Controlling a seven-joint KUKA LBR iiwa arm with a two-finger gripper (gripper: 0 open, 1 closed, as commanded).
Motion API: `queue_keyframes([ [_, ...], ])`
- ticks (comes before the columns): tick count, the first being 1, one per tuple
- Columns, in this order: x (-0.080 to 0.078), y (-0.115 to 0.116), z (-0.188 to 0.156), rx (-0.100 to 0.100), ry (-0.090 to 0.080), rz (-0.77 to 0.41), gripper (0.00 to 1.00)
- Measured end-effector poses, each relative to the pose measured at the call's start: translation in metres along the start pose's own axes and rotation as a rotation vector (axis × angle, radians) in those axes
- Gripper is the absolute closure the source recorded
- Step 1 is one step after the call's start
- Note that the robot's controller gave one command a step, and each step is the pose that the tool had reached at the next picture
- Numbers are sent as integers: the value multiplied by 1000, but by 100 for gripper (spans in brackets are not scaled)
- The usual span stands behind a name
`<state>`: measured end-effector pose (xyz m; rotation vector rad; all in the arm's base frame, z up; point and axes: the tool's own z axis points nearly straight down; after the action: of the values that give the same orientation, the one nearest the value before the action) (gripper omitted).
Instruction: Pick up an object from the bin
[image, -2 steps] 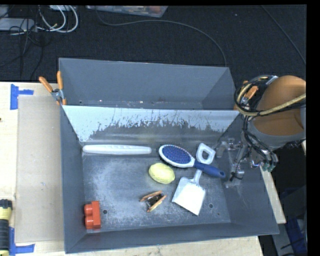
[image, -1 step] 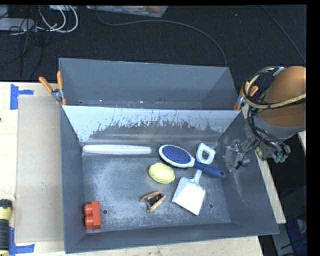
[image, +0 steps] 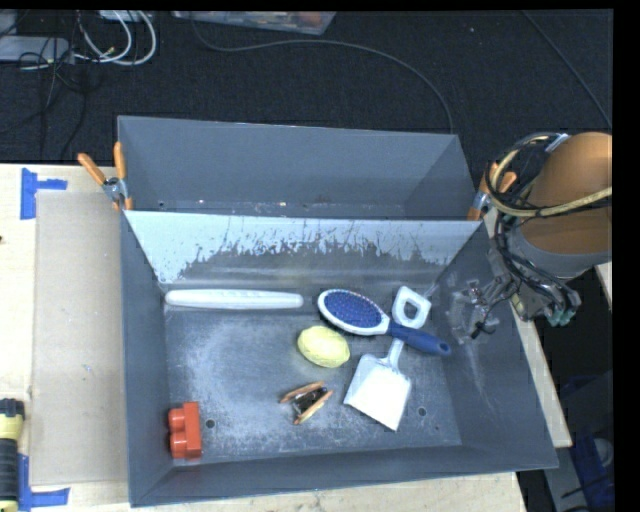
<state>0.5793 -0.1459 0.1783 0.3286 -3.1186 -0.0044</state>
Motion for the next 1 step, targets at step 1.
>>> queue_keyframes([
  [1, -39, 4, 23, 1, -4, -14, 100],
])
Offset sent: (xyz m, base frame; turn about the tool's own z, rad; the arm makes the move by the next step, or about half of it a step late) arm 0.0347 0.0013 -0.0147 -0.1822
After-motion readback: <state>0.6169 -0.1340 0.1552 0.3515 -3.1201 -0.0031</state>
